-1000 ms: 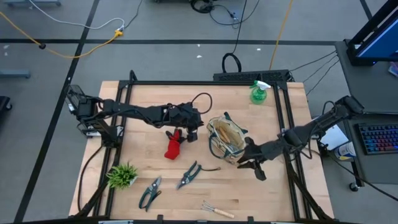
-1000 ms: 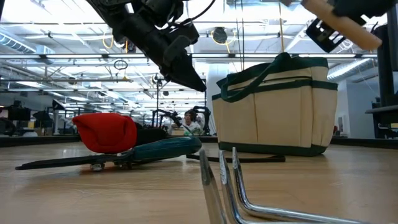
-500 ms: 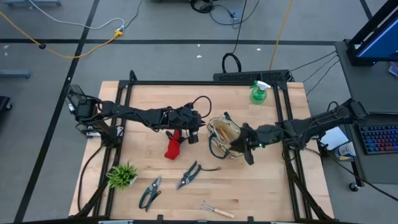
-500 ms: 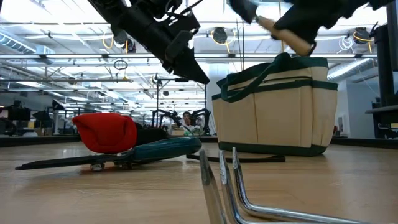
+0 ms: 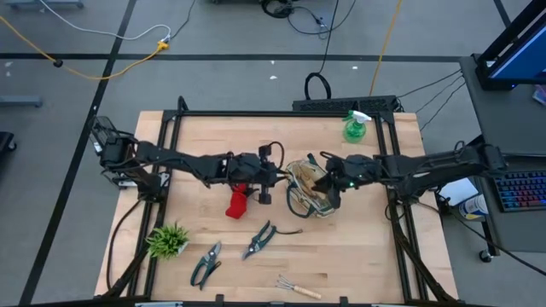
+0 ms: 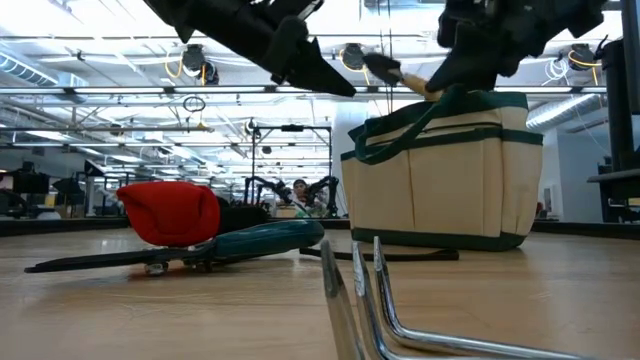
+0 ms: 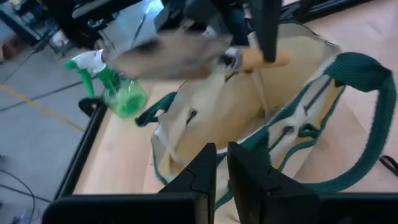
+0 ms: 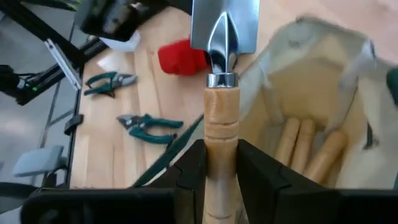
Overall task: Pick & Place Garden tools in Gardening bag
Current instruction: Put the brow trowel into the gardening bag
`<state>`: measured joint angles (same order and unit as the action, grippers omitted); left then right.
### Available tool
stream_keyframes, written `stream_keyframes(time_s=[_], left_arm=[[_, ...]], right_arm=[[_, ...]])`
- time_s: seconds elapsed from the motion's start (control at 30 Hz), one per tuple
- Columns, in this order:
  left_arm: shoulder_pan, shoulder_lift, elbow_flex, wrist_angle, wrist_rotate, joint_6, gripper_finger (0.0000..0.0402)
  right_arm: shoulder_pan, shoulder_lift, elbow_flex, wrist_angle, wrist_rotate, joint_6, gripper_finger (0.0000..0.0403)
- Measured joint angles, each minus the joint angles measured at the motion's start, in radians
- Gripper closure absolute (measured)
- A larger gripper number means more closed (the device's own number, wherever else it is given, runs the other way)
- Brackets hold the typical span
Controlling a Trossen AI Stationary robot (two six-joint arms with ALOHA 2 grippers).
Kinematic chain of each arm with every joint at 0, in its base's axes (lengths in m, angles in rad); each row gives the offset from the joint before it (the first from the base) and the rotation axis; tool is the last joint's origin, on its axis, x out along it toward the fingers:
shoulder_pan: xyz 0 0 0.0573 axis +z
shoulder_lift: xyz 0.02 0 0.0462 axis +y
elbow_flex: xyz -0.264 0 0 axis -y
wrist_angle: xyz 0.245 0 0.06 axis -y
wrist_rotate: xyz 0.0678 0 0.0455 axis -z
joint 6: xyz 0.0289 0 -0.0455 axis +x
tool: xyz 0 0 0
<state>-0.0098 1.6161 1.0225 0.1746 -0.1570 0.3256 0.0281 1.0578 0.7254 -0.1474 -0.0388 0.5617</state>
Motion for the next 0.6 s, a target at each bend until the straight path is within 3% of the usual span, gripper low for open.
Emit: stream_keyframes(time_s=[0.37,0.6], left_arm=[[0.001,0.0,0.0,0.012,0.036,0.166,0.0348],[0.011,0.0,0.0,0.011,0.035,0.253,0.0264]], right_arm=[[-0.037,0.117,0.0,0.006,-0.147,0.103,0.0339],[-0.036,0.118,0.0,-0.004,-0.146,0.157,0.0328]])
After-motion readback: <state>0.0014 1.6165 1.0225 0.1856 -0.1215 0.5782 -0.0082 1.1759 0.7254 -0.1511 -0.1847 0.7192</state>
